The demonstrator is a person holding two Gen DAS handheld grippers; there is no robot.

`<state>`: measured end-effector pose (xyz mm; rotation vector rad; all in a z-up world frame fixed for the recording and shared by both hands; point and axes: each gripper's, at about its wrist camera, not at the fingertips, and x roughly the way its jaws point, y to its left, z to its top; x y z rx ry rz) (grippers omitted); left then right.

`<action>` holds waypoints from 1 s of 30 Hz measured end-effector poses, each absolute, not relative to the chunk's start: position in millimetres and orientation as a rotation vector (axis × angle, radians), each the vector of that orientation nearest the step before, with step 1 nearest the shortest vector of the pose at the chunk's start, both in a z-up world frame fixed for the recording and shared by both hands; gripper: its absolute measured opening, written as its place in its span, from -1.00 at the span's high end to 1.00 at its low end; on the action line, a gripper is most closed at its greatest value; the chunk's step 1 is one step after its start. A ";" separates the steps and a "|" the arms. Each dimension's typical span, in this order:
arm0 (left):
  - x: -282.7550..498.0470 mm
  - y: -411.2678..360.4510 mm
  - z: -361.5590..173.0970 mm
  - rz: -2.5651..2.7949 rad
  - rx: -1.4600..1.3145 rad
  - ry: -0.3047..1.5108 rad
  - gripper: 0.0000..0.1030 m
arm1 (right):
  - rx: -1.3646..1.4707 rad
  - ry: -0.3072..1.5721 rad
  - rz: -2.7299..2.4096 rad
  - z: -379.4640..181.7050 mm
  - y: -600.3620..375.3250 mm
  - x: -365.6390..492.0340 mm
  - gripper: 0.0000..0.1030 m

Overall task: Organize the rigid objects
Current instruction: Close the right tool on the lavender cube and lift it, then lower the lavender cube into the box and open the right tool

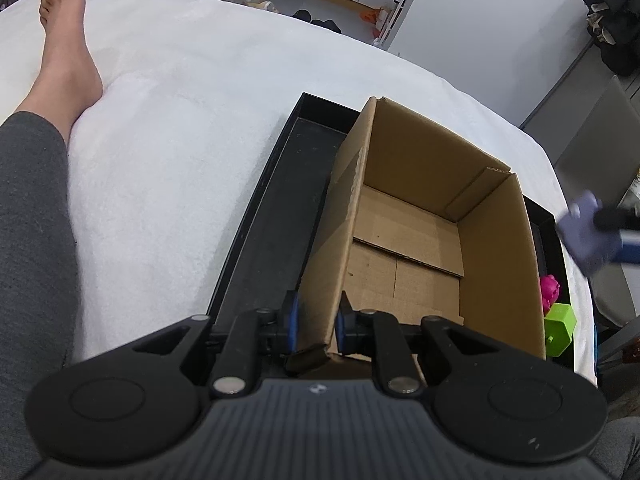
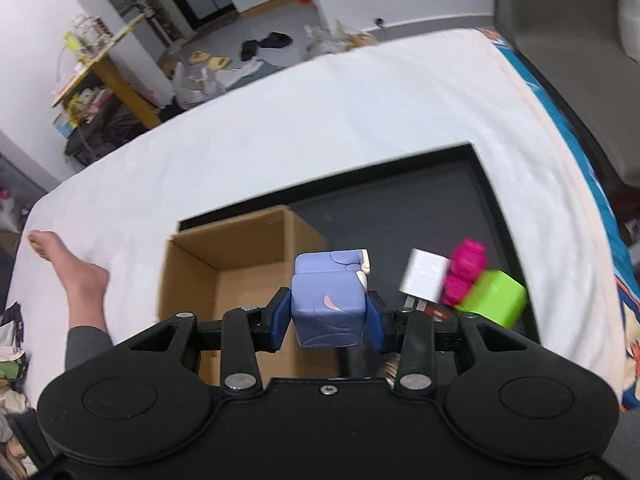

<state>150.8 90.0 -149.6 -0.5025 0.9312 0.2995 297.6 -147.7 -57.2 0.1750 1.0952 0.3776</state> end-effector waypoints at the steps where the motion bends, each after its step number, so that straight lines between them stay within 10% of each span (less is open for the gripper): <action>1: 150.6 89.2 -149.6 0.303 -0.501 0.930 0.68 | 0.173 1.091 0.391 -55.2 -142.2 299.2 0.25; 30: 151.5 99.9 -152.9 0.271 -0.551 0.933 0.64 | -0.029 1.162 0.565 -100.8 -19.3 320.1 0.25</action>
